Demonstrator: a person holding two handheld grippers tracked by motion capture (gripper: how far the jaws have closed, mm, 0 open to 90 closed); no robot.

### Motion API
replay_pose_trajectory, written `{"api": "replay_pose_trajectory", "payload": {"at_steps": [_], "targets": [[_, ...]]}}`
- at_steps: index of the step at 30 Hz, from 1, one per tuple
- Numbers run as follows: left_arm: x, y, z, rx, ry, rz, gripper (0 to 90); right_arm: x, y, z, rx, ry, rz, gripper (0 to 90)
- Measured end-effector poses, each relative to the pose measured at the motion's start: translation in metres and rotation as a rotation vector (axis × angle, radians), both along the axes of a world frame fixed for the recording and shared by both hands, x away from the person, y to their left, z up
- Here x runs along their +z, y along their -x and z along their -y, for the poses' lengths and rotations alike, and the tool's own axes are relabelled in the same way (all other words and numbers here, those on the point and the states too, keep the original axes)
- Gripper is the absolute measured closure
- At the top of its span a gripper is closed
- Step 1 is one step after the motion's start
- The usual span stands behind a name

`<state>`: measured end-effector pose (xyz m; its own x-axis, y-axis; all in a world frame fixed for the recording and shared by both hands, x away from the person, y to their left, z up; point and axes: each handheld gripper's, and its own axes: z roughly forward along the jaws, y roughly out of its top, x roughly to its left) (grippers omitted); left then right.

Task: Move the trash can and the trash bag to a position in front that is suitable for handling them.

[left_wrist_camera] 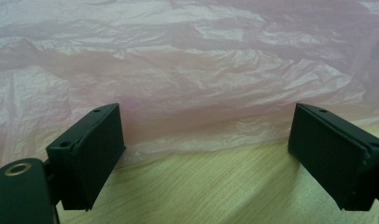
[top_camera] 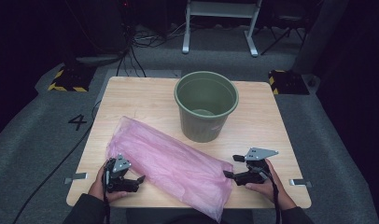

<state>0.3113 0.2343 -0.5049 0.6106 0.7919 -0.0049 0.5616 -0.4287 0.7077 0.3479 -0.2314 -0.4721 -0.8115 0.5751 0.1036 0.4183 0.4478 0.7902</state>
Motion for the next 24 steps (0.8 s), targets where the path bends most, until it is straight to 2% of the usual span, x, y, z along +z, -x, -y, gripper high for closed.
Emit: {"api": "replay_pose_trajectory", "payload": {"at_steps": [2,5,6,7,9,10,12,13,14,15,16,17,20,24], "targets": [[0.000,0.000,0.000,0.000,0.000,0.000,10.4,-0.008,0.000,-0.005,0.006,0.019,-0.018,22.3],[0.000,0.000,0.000,0.001,0.000,-0.001,10.4,-0.016,0.002,-0.012,0.010,0.075,0.005,28.9],[0.000,0.000,0.000,0.001,0.000,-0.001,9.7,-0.016,0.002,-0.012,0.010,0.075,0.005,28.9],[0.000,-0.002,0.000,0.007,-0.008,-0.007,8.0,-0.019,0.001,-0.014,0.007,0.096,0.024,35.6],[0.000,-0.002,0.000,0.012,-0.010,-0.004,7.0,-0.020,0.000,-0.014,0.003,0.112,0.040,38.6],[0.000,-0.003,0.000,0.014,-0.011,-0.008,5.3,-0.021,-0.001,-0.013,0.001,0.129,0.060,49.0],[0.000,-0.003,0.001,0.017,-0.010,-0.008,4.4,-0.022,-0.001,-0.012,-0.004,0.128,0.064,52.4],[0.000,-0.003,0.001,0.018,-0.012,-0.011,4.2,-0.023,-0.004,-0.011,-0.006,0.145,0.064,61.1],[0.000,-0.003,0.001,0.018,-0.012,-0.011,4.2,-0.023,-0.004,-0.011,-0.006,0.145,0.064,61.1],[0.000,-0.003,0.001,0.018,-0.010,-0.012,4.1,-0.024,-0.006,-0.008,-0.015,0.156,0.067,69.6],[0.000,-0.003,0.001,0.018,-0.010,-0.012,4.2,-0.025,-0.007,-0.007,-0.020,0.159,0.065,72.6],[-0.001,-0.003,0.001,0.019,-0.009,-0.011,4.2,-0.025,-0.007,-0.007,-0.020,0.159,0.065,72.6],[0.000,-0.004,0.001,0.017,-0.012,-0.011,3.9,-0.025,-0.009,-0.004,-0.022,0.156,0.063,79.9],[-0.001,-0.004,0.000,0.018,-0.011,-0.015,2.9,-0.024,-0.011,0.000,-0.041,0.179,0.079,83.0]]}}
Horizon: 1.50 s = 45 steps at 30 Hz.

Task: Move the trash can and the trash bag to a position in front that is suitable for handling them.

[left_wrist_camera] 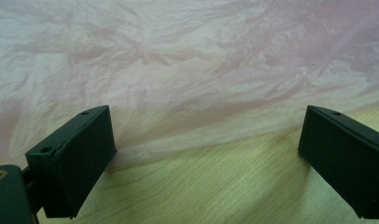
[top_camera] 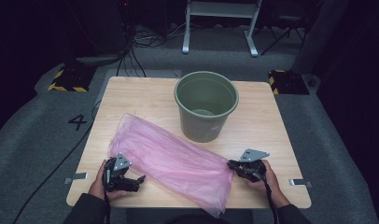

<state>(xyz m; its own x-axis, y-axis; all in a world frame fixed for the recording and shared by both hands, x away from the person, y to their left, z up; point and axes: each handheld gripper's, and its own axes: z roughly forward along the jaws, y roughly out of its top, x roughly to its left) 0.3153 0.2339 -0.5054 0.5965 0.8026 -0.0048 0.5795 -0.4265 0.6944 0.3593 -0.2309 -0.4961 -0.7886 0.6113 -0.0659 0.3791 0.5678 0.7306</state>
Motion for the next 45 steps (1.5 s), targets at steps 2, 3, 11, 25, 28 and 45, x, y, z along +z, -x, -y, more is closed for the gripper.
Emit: {"api": "replay_pose_trajectory", "payload": {"at_steps": [2,3,11,25,28,45], "targets": [[0.000,-0.001,-0.001,0.004,-0.005,-0.006,2.0,0.000,-0.005,0.007,-0.032,0.006,0.009,83.4],[0.000,-0.001,-0.001,0.010,-0.002,-0.005,1.8,0.000,-0.007,0.010,-0.044,0.011,0.015,83.4],[0.000,-0.003,-0.006,0.019,-0.006,-0.007,0.4,0.004,-0.040,0.042,-0.164,0.053,0.048,81.8],[0.000,-0.001,-0.006,0.013,-0.005,-0.007,0.5,0.033,-0.057,0.081,-0.367,-0.003,0.091,41.3],[0.000,0.001,-0.007,-0.006,-0.008,-0.007,0.6,0.041,-0.042,0.084,-0.355,-0.029,0.094,39.1],[0.000,0.001,-0.003,-0.016,-0.008,-0.008,0.5,0.018,0.057,0.040,-0.022,-0.017,-0.020,30.8]]}}
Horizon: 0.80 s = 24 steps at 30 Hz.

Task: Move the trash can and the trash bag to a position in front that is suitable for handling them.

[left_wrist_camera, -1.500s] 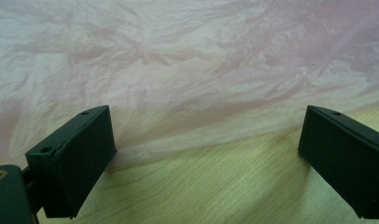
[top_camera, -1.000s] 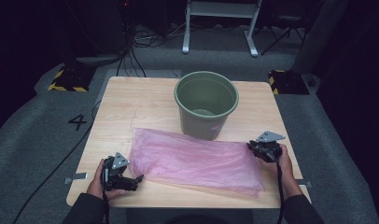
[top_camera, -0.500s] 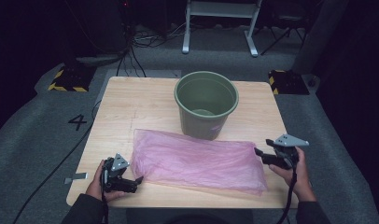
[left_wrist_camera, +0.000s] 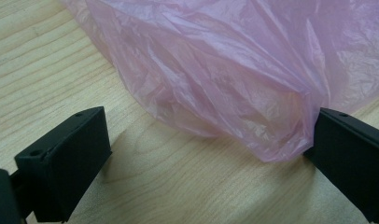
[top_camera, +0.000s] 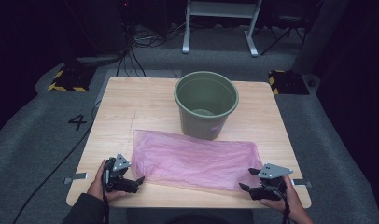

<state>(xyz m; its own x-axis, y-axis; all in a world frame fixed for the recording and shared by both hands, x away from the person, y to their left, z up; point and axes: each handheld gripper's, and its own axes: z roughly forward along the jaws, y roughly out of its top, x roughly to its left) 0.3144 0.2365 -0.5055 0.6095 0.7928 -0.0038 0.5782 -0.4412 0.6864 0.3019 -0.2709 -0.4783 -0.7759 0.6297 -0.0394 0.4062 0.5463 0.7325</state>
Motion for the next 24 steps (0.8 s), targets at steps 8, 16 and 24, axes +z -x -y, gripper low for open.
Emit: {"api": "replay_pose_trajectory", "payload": {"at_steps": [8,16,24], "targets": [[0.000,0.000,0.000,-0.002,0.004,-0.002,0.4,-0.016,-0.010,-0.001,-0.002,0.028,-0.034,47.9],[0.000,-0.002,-0.006,-0.015,0.004,-0.004,0.4,-0.015,-0.046,0.027,-0.177,0.061,0.020,75.4],[0.005,0.003,-0.009,-0.011,-0.017,-0.001,5.6,-0.018,-0.073,0.044,-0.207,0.030,0.020,89.7]]}}
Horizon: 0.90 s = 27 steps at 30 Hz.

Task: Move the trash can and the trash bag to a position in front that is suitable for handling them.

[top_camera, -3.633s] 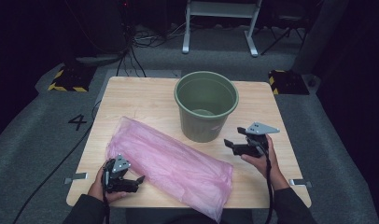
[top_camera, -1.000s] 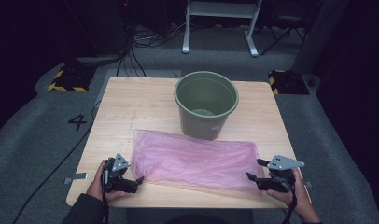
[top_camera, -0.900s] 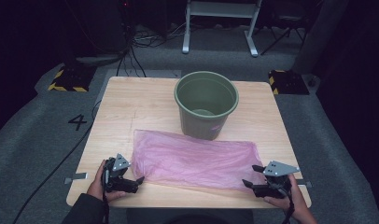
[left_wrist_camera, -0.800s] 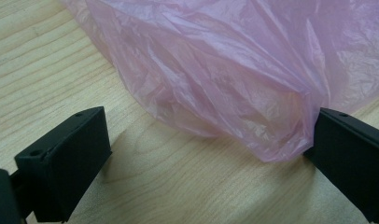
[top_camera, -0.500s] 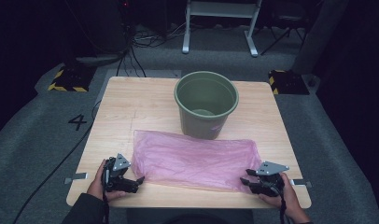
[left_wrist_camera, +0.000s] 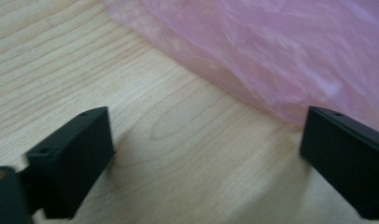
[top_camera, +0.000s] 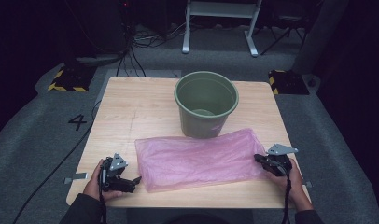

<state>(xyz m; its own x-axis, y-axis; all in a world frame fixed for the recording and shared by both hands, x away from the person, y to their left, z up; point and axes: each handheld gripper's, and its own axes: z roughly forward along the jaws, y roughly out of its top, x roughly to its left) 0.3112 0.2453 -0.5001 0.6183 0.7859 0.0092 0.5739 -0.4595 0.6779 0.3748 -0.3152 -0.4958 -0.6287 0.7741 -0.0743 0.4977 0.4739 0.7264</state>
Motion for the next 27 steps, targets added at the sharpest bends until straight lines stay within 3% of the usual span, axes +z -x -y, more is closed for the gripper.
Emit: {"api": "replay_pose_trajectory", "payload": {"at_steps": [2,3,4,5,6,9,13,16,17,19,20,21,23,24,27], "targets": [[0.002,0.002,0.001,0.005,0.001,0.020,21.3,-0.001,-0.007,0.005,-0.021,0.002,0.009,89.9],[0.003,0.002,0.001,0.008,-0.004,0.021,14.6,0.000,-0.012,0.007,-0.037,0.014,0.009,89.9],[0.004,0.001,0.002,0.018,-0.003,0.023,13.8,0.000,-0.017,0.008,-0.052,0.027,0.014,89.8],[0.004,0.001,0.002,0.018,-0.003,0.023,18.0,0.000,-0.017,0.008,-0.052,0.027,0.014,89.8],[0.003,-0.001,0.003,0.018,-0.016,0.019,19.0,0.001,-0.028,0.011,-0.070,0.039,0.023,88.3],[0.002,-0.003,0.005,0.018,-0.019,0.018,16.7,0.002,-0.042,0.011,-0.102,0.078,0.049,83.3],[0.001,-0.006,0.006,0.019,-0.007,0.018,15.7,0.014,-0.051,0.017,-0.168,0.034,0.110,76.0],[0.000,-0.008,0.007,0.014,0.003,0.017,15.6,0.019,-0.045,0.018,-0.178,0.024,0.133,68.5],[-0.001,-0.008,0.007,0.008,0.007,0.015,15.5,0.026,-0.034,0.016,-0.159,-0.020,0.121,59.2],[-0.001,-0.008,0.008,0.008,0.013,0.015,15.4,0.028,-0.029,0.016,-0.152,-0.046,0.113,56.8],[-0.001,-0.008,0.009,0.005,0.019,0.011,15.4,0.031,-0.024,0.015,-0.139,-0.069,0.109,54.6],[-0.002,-0.008,0.009,0.003,0.021,0.013,15.1,0.034,-0.005,0.010,-0.086,-0.101,0.100,46.4],[-0.002,-0.008,0.009,0.000,0.022,0.016,15.1,0.034,0.003,0.007,-0.074,-0.113,0.092,44.3],[-0.003,-0.009,0.009,-0.007,0.026,0.021,14.9,0.029,0.018,0.000,-0.039,-0.167,0.038,42.4],[-0.003,-0.009,0.009,-0.012,0.032,0.021,14.7,0.022,0.029,-0.010,-0.009,-0.132,0.036,42.2]]}}
